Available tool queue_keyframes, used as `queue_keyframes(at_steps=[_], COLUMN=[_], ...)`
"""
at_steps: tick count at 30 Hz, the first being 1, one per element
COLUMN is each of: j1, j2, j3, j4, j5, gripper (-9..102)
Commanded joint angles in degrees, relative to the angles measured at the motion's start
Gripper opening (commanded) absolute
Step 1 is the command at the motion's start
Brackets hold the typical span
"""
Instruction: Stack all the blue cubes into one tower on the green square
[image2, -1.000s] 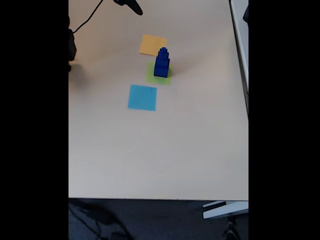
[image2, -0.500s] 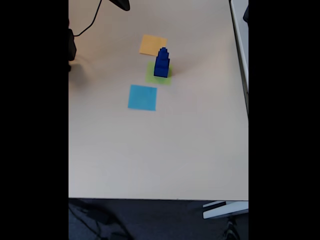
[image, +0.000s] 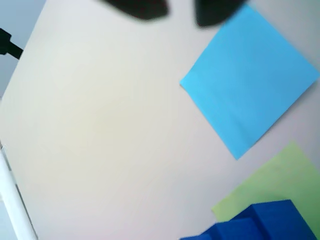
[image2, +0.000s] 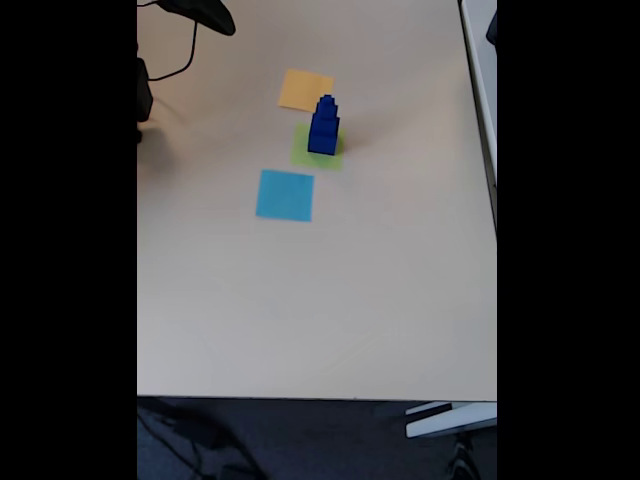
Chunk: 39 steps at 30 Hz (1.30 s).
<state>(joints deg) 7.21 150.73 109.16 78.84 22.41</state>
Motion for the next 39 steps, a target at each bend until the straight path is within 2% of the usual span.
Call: queue_keyframes(at_steps=[1,9,20,29,39], j1=[-1.0,-1.8,-2.9,-3.2,-5.8], j2=[5.3,16.2,31.0,42.8,43.0], j3=[5.7,20.0,33.2,42.7,47.0], j4=[-4.4,-11.5,-14.2,-14.6,-11.2], j5=[0.0,-1.1,-2.5,-7.2,-16.1], gripper=[0,0,0,0,0])
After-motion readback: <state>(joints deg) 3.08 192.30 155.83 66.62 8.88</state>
